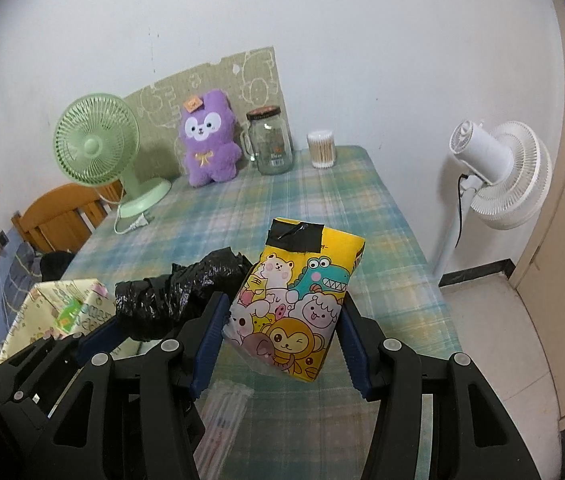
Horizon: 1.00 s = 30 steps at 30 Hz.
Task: Organize soft objects
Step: 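Lift the black bundle with the left tool while the right tool lifts the yellow packet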
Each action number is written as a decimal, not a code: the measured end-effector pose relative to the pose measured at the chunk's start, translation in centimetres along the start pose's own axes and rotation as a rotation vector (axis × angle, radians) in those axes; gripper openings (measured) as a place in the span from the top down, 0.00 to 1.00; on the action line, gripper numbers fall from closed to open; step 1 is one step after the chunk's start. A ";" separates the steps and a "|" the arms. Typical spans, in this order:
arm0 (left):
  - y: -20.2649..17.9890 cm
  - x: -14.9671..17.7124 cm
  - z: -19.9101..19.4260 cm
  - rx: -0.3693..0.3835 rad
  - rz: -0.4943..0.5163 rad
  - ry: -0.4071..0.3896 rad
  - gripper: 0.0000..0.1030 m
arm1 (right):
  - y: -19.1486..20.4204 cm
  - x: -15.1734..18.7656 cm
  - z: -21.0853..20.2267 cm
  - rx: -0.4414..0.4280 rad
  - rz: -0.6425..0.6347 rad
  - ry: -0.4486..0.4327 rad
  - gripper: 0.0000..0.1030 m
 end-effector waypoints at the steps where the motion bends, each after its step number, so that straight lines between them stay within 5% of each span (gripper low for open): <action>1: 0.0 -0.1 -0.4 0.000 0.003 -0.006 0.57 | 0.1 -0.2 -0.4 0.002 0.000 -0.012 0.45; 30: 2.2 -1.1 -7.8 0.051 0.063 -0.165 0.58 | 3.9 -1.1 -7.7 0.062 -0.032 -0.133 0.45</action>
Point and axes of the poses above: each gripper's, at about its wrist camera, not at the fingertips, and z roughly the way its jaws point, y to its left, x to its underside, the point moved 5 cm from there along z, roughly the way its jaws point, and after that the axes turned 2 degrees about -x, right-handed, at the moved point
